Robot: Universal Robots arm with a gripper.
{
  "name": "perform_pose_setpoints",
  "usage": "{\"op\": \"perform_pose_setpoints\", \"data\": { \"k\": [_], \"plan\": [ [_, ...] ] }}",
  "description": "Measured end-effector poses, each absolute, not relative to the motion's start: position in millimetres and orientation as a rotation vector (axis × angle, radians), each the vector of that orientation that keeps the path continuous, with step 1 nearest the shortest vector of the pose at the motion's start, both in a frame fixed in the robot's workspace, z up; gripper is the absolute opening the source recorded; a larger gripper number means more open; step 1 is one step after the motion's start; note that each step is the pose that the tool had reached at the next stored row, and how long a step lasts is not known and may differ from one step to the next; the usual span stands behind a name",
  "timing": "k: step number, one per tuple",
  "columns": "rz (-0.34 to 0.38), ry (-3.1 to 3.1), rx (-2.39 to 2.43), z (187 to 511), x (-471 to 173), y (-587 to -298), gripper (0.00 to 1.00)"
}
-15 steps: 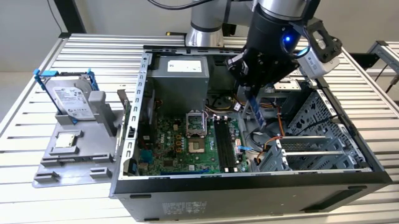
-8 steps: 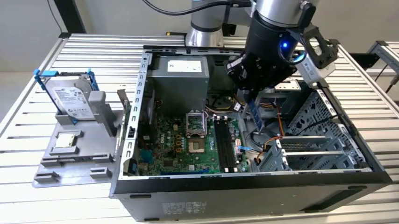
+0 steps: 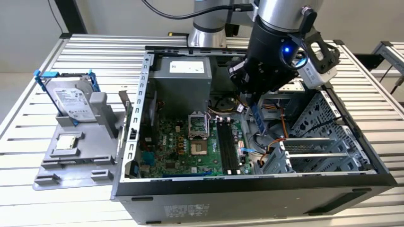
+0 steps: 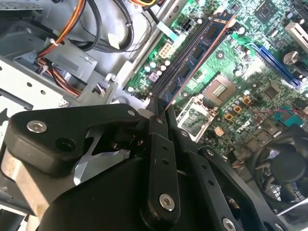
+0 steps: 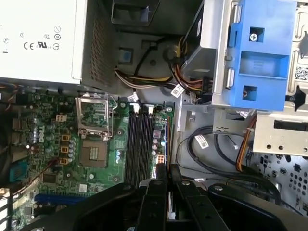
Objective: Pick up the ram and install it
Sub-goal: 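Insert the ram into the slot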
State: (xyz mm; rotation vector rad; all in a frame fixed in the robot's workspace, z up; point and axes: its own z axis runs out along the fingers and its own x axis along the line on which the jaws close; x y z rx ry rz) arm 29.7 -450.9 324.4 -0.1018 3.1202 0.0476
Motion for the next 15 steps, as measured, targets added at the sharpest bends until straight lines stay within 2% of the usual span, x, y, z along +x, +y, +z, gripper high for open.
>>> {"op": "perform_pose_setpoints", "data": {
  "k": [15],
  "plan": [
    [0.046,3.121,0.019,306,30,-451,0.0]
  ]
}}
